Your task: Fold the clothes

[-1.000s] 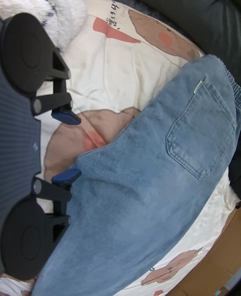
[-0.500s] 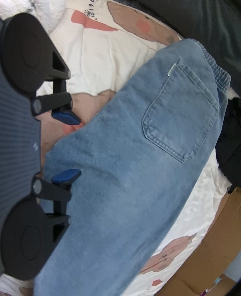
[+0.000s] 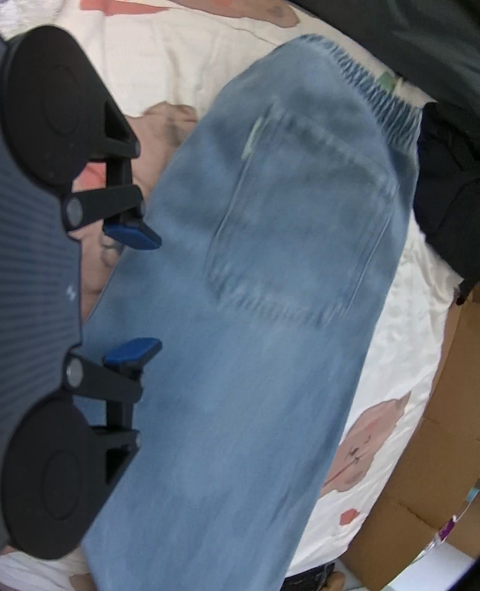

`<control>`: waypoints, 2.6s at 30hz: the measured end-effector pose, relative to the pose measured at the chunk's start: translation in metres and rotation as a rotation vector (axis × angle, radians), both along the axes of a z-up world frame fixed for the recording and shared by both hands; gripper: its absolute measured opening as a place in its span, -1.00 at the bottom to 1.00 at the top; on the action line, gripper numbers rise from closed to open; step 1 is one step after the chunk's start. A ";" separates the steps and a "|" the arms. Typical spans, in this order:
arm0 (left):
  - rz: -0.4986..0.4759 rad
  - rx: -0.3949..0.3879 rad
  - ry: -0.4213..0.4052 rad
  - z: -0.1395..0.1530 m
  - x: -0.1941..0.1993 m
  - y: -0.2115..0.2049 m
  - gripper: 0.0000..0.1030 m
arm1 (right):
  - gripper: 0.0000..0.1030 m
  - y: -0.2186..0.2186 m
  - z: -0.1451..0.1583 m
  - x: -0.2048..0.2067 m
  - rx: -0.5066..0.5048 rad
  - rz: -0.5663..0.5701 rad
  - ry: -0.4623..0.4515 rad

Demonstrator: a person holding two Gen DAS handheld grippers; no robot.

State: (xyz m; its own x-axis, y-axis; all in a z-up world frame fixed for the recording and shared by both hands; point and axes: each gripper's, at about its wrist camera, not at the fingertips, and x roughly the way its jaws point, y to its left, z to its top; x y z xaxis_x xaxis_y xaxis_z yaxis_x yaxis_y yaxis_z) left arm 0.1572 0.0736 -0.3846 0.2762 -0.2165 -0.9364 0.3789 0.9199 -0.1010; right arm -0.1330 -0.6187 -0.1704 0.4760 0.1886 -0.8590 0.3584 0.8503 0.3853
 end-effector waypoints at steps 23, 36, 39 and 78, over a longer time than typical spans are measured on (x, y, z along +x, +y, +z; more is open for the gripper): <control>0.090 -0.073 -0.048 -0.003 0.093 0.006 -0.47 | -0.85 -0.003 0.080 0.018 -0.236 -0.022 0.185; 0.132 -0.106 0.021 -0.003 0.116 0.014 -0.44 | -0.85 0.048 0.119 0.049 -0.276 -0.006 0.118; 0.091 -0.093 -0.008 0.011 0.106 0.017 -0.42 | -0.85 0.061 0.135 0.059 -0.281 0.000 0.099; -0.027 -0.031 -0.180 0.008 0.152 -0.027 -0.70 | -0.84 0.127 0.133 0.084 -0.268 -0.091 -0.038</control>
